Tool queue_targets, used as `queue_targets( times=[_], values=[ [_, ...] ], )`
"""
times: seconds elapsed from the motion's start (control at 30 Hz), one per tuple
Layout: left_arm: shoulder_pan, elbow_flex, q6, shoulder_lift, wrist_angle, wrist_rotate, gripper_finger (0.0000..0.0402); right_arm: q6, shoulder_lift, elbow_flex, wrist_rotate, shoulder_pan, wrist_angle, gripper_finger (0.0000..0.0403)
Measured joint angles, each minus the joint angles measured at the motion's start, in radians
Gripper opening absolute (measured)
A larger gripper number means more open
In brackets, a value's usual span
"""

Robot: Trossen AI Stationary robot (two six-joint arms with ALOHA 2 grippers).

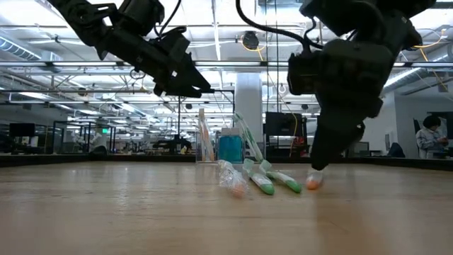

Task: Pick & Place toothbrushing station
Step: Put the orange toothbrush into the transparent organizer

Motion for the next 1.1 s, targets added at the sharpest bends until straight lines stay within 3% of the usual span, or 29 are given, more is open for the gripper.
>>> queue_targets(
  times=[0.37,0.63,0.7,0.83,1.1],
  values=[
    [-0.024,0.0,-0.011,0.0,-0.004,0.0,0.0271,0.067,-0.002,0.002,0.11,0.002,-0.1,0.0169],
    [-0.024,0.0,-0.01,0.0,-0.004,-0.003,0.0271,0.105,-0.006,0.004,0.243,-0.021,-0.281,0.0168],
    [-0.024,0.0,-0.009,0.0,-0.004,-0.003,0.0271,0.109,-0.006,0.006,0.218,-0.021,-0.303,0.0168],
    [-0.024,0.0,-0.007,0.0,-0.005,-0.003,0.0271,0.082,-0.011,0.005,0.072,-0.01,-0.314,0.0169],
    [-0.024,0.0,-0.007,0.0,-0.004,-0.003,0.0271,0.072,-0.086,-0.002,-0.029,0.034,-0.361,0.0169]
  ],
)
